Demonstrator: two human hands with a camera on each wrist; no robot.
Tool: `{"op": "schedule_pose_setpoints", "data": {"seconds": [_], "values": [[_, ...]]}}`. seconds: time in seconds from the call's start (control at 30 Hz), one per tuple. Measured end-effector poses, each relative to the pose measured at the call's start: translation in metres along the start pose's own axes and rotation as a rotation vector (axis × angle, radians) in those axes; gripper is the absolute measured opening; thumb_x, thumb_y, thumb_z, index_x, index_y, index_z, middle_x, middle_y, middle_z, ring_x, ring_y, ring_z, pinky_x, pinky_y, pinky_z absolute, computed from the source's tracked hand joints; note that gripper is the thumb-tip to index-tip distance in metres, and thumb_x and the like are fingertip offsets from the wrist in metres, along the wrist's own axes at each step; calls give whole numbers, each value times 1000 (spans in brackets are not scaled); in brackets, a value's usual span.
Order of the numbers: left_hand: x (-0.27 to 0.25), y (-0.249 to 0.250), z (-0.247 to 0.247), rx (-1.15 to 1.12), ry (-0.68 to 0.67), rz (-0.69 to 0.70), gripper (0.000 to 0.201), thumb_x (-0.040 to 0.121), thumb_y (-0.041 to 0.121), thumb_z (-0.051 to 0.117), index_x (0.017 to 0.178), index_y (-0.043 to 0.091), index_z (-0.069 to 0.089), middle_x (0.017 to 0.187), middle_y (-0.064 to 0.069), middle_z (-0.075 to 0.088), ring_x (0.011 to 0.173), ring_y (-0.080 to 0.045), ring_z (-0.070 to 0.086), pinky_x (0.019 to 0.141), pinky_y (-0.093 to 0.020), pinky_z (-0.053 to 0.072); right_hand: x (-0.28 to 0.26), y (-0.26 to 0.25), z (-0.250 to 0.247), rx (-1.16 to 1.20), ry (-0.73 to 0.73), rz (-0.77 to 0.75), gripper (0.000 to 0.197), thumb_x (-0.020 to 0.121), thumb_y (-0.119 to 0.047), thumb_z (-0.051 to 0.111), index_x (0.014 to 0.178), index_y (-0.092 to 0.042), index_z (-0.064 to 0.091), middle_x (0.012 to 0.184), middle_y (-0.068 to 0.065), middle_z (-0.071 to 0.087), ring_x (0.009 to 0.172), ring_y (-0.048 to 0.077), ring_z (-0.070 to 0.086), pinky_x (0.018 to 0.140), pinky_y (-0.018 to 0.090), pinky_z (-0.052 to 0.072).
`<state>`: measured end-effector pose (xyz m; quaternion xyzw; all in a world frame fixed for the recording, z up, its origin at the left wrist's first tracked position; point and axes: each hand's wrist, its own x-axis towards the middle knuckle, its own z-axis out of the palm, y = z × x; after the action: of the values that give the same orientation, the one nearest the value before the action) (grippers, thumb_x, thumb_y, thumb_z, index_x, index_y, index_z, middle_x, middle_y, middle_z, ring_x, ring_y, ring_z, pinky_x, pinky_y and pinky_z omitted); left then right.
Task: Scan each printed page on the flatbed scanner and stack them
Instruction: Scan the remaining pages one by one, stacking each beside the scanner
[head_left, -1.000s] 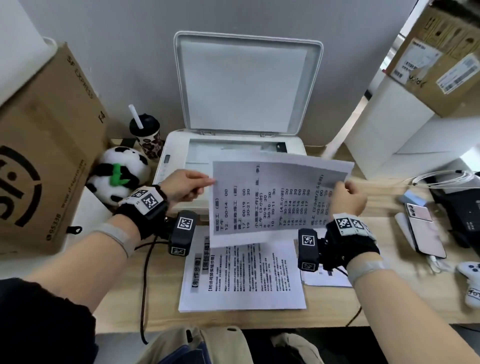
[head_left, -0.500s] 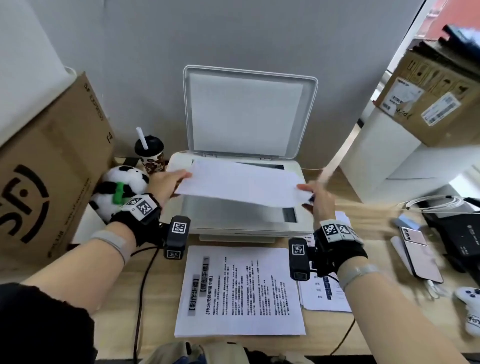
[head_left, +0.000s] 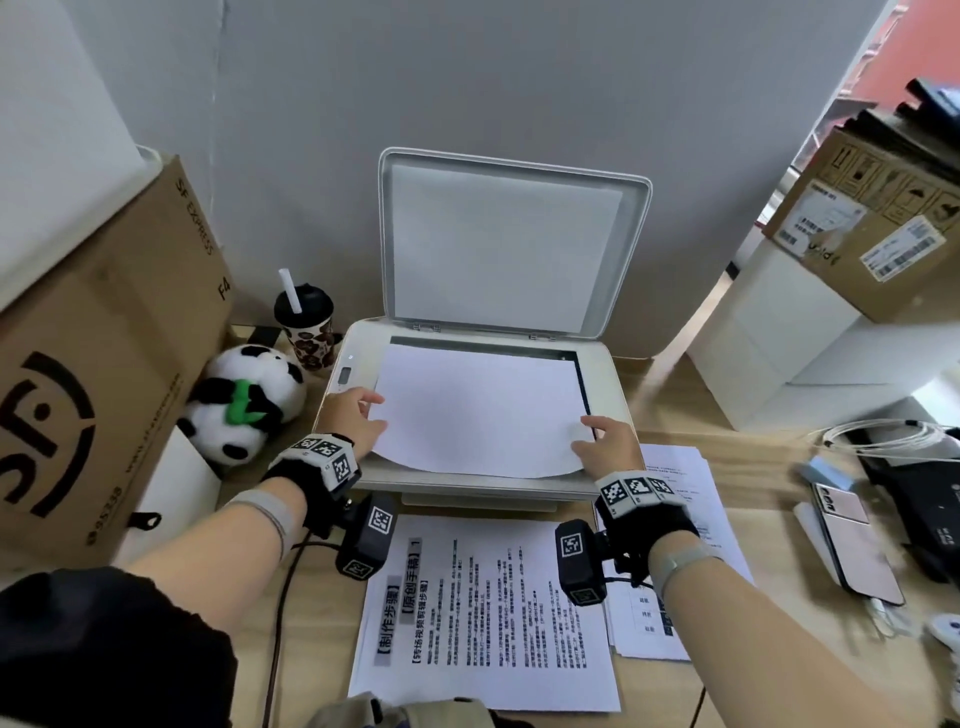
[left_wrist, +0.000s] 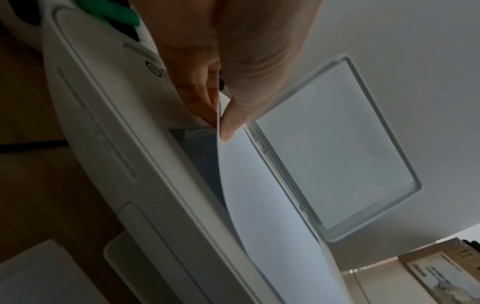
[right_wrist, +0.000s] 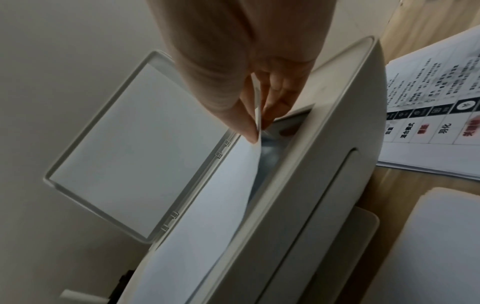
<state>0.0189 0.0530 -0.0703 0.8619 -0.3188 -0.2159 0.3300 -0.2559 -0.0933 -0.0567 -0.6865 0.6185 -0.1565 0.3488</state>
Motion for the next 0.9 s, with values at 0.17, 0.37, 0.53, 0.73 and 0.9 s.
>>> {"op": "schedule_pose_setpoints", "data": {"seconds": [0.17,0.37,0.53,0.73,0.9], "values": [[7,2,2,70,19,24,28,80,10,69,106,16,63,116,-12,52,92,-21,56,89,-30,47,9,-4,5,-48,58,-21,40,85,-4,57,125,-8,61,132,10,57,115,23,57,81,18,39],[12,6,4,160,-12,79,30,82,11,67,111,15,61,124,-8,43,107,-22,56,99,-28,41,19,4,11,-151,76,-49,38,83,-6,56,120,-10,65,130,8,58,118,24,55,97,26,44],[14,12,5,244,-83,172,37,81,21,69,117,21,60,135,0,44,126,-19,44,107,-36,35,20,3,16,-248,119,-163,36,85,-27,63,120,-19,63,133,-1,53,125,23,41,106,34,34],[14,19,9,409,-196,138,57,83,40,67,135,26,47,150,7,33,138,-19,27,113,-38,24,14,8,23,-378,32,-206,59,84,-48,61,136,-24,48,146,-11,40,138,15,26,112,37,20],[13,24,9,423,-198,133,55,83,40,66,134,27,49,151,8,33,139,-18,26,112,-38,24,18,8,22,-394,10,-172,63,85,-51,58,141,-26,41,150,-12,34,142,14,19,116,39,13]]}}
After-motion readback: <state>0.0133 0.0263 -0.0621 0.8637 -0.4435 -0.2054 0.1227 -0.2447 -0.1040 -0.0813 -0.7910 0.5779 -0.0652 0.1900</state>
